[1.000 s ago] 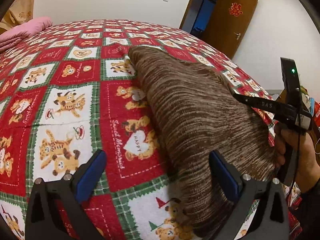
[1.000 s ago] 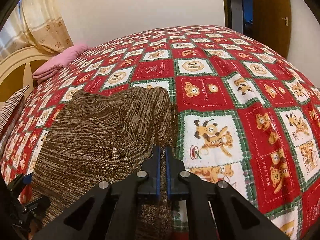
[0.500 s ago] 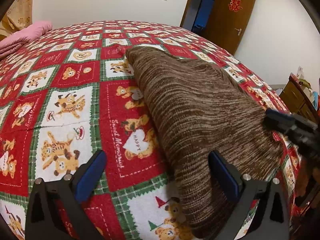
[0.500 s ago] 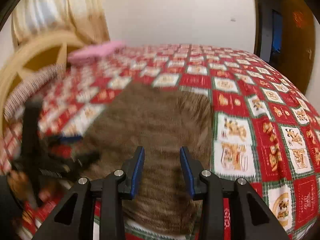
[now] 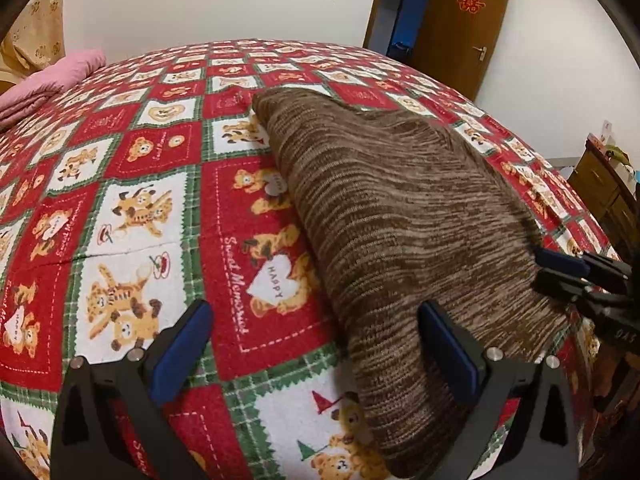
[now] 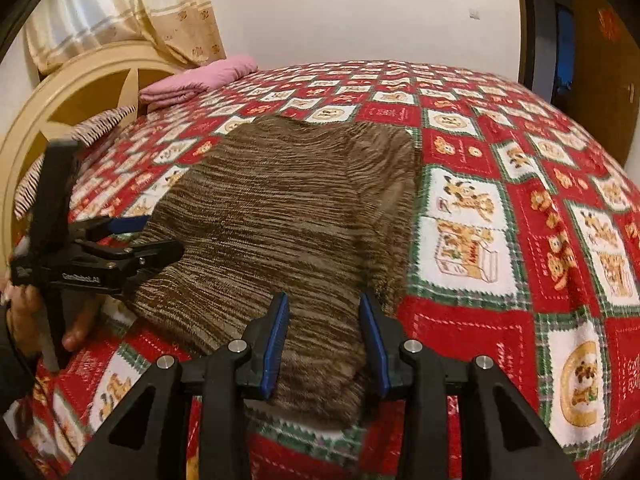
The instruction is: Fold small clothes
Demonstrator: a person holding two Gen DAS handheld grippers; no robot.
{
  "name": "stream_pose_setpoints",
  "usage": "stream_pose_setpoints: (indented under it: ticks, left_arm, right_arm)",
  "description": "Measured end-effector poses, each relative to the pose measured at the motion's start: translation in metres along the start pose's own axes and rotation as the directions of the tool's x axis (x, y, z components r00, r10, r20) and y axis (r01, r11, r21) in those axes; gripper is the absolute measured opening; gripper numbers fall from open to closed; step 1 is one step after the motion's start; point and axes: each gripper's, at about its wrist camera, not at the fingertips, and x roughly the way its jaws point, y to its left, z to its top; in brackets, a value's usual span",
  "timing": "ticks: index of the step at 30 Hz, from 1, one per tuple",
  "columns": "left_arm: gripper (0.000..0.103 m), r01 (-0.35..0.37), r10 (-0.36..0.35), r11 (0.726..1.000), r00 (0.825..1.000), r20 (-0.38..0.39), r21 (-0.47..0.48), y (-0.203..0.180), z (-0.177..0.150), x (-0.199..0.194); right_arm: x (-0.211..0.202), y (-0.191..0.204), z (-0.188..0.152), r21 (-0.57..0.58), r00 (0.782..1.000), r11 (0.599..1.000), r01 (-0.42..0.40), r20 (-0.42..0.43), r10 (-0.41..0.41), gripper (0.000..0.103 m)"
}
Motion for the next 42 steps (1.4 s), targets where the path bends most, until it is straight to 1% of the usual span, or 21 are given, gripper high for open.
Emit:
stream_pose_setpoints:
  ticks: [2,4,6,7,9,12,15,17,18,21,23,26,28,30,32,35,36,37,38,39,42]
  left_arm:
    - [0.103,0.001,-0.001,1.0,1.0,-0.002,0.0,0.0,0.0,0.001]
    - [0.103,-0.001,0.001,1.0,1.0,-0.005,0.002,-0.001,0.0,0.002]
    - [0.103,-0.003,0.003,1.0,1.0,-0.006,0.005,-0.002,0.0,0.002]
    - [0.103,-0.002,0.002,1.0,1.0,-0.006,0.005,-0.002,0.0,0.002]
    - [0.103,0.0,0.0,1.0,1.0,-0.006,0.003,-0.002,0.001,0.002]
    - [0.103,0.007,-0.007,1.0,1.0,-0.005,-0.003,-0.001,0.001,0.002]
    - [0.103,0.079,-0.078,0.994,0.997,0.021,-0.069,0.013,0.002,-0.003]
    - [0.103,0.144,-0.138,0.98,0.989,0.052,-0.139,0.026,0.001,-0.005]
    - [0.103,0.151,-0.145,0.977,0.988,0.053,-0.152,0.027,0.002,-0.005]
    - [0.103,0.105,-0.102,0.988,0.994,0.033,-0.113,0.017,0.003,-0.002]
    - [0.103,0.086,-0.084,0.993,0.996,0.019,-0.085,0.01,0.005,0.0]
    - [0.103,0.093,-0.092,0.993,0.996,0.015,-0.074,0.009,0.007,0.0]
    - [0.103,0.107,-0.106,0.99,0.994,0.021,-0.087,0.01,0.008,0.0]
    - [0.103,0.132,-0.13,0.986,0.991,0.026,-0.104,0.013,0.009,0.001]
    - [0.103,0.141,-0.139,0.984,0.99,0.024,-0.109,0.013,0.01,0.003]
    - [0.103,0.123,-0.123,0.989,0.992,0.008,-0.086,0.006,0.012,0.006]
    - [0.102,0.12,-0.12,0.99,0.993,0.005,-0.076,0.003,0.012,0.007]
    - [0.101,0.106,-0.106,0.992,0.994,-0.001,-0.063,0.0,0.013,0.008]
    - [0.101,0.09,-0.09,0.995,0.996,-0.006,-0.052,-0.003,0.013,0.008]
    - [0.101,0.081,-0.082,0.996,0.997,-0.009,-0.044,-0.004,0.013,0.008]
    - [0.101,0.049,-0.049,0.999,0.999,-0.024,-0.012,-0.011,0.013,0.011]
  right_arm:
    - [-0.008,-0.011,0.003,0.053,0.998,0.997,-0.057,0.028,0.056,0.039]
    - [-0.016,-0.022,0.007,0.098,0.995,0.993,-0.071,0.083,0.063,0.047]
    - [-0.018,-0.036,0.012,0.154,0.988,0.983,-0.099,0.133,0.079,0.073]
    - [-0.015,-0.045,0.015,0.188,0.985,0.975,-0.118,0.148,0.091,0.077]
    - [-0.003,-0.063,0.021,0.262,0.984,0.956,-0.135,0.145,0.099,0.077]
    - [0.023,-0.089,0.026,0.369,0.989,0.919,-0.138,0.104,0.107,0.077]
    - [0.042,-0.104,0.033,0.433,0.99,0.89,-0.141,0.088,0.114,0.077]
    - [0.051,-0.106,0.043,0.433,0.988,0.889,-0.152,0.095,0.123,0.077]
    - [0.055,-0.107,0.046,0.432,0.987,0.888,-0.157,0.089,0.131,0.077]
    - [0.072,-0.109,0.059,0.418,0.986,0.893,-0.168,0.074,0.151,0.077]
    - [0.082,-0.112,0.067,0.422,0.981,0.885,-0.196,0.074,0.182,0.077]
    - [0.093,-0.117,0.076,0.437,0.967,0.863,-0.255,0.096,0.238,0.077]
    - [0.102,-0.117,0.083,0.43,0.957,0.855,-0.289,0.102,0.273,0.077]
    - [0.109,-0.116,0.089,0.428,0.953,0.853,-0.3,0.099,0.286,0.077]
    - [0.114,-0.116,0.094,0.431,0.955,0.853,-0.293,0.093,0.28,0.077]
    - [0.12,-0.118,0.098,0.433,0.953,0.85,-0.302,0.105,0.285,0.077]
    - [0.121,-0.118,0.098,0.428,0.949,0.848,-0.313,0.113,0.293,0.077]
    - [0.121,-0.118,0.098,0.426,0.944,0.843,-0.328,0.12,0.306,0.07]
    - [0.124,-0.118,0.096,0.429,0.93,0.827,-0.364,0.12,0.347,0.041]
    - [0.13,-0.119,0.093,0.445,0.924,0.814,-0.373,0.096,0.371,0.031]
    - [0.13,-0.119,0.09,0.452,0.923,0.809,-0.375,0.099,0.372,0.03]
